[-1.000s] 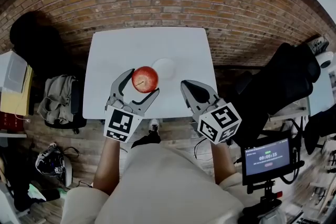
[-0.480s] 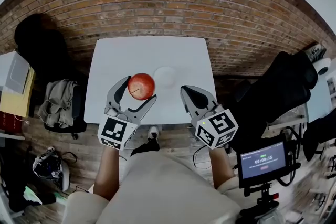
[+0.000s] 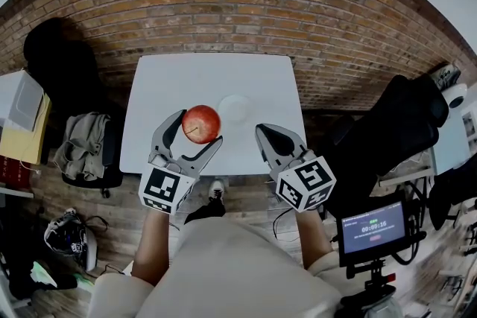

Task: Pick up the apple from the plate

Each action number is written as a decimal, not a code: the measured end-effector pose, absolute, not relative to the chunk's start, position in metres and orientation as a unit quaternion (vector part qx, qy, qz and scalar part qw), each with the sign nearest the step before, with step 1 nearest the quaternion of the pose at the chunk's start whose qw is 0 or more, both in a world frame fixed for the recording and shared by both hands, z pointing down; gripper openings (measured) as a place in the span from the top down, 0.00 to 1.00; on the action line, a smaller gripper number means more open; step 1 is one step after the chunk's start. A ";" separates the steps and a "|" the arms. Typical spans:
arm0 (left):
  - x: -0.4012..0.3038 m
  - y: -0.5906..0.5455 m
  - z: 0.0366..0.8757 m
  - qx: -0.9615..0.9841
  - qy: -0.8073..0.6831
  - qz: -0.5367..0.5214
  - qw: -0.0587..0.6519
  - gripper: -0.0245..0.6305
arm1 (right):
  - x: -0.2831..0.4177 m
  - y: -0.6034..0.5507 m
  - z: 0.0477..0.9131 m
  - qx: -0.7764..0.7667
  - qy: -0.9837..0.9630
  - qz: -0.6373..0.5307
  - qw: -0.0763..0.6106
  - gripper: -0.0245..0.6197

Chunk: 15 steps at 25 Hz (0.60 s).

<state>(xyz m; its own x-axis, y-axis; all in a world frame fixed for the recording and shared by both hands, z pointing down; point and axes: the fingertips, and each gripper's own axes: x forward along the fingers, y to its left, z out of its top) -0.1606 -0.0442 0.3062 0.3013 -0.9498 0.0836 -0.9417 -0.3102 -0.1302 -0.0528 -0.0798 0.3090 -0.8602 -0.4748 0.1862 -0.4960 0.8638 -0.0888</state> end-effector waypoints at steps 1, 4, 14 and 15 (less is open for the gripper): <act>-0.160 -0.044 0.306 -0.806 0.586 -0.071 0.027 0.37 | -0.052 -0.080 0.309 0.253 -0.962 0.067 0.080 0.96; -0.159 -0.043 0.306 -0.807 0.586 -0.069 0.027 0.37 | -0.052 -0.081 0.308 0.255 -0.961 0.065 0.080 0.96; -0.159 -0.044 0.305 -0.808 0.584 -0.075 0.030 0.36 | -0.051 -0.081 0.307 0.261 -0.960 0.065 0.077 0.96; -0.159 -0.044 0.304 -0.807 0.585 -0.075 0.030 0.37 | -0.051 -0.081 0.306 0.261 -0.960 0.065 0.077 0.96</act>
<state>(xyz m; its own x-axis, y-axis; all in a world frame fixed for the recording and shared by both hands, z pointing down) -0.1592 -0.0439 0.3044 0.3050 -0.9485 0.0857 -0.9394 -0.3144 -0.1366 -0.0508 -0.0813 0.3064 -0.8518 -0.4915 0.1814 -0.5113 0.8553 -0.0837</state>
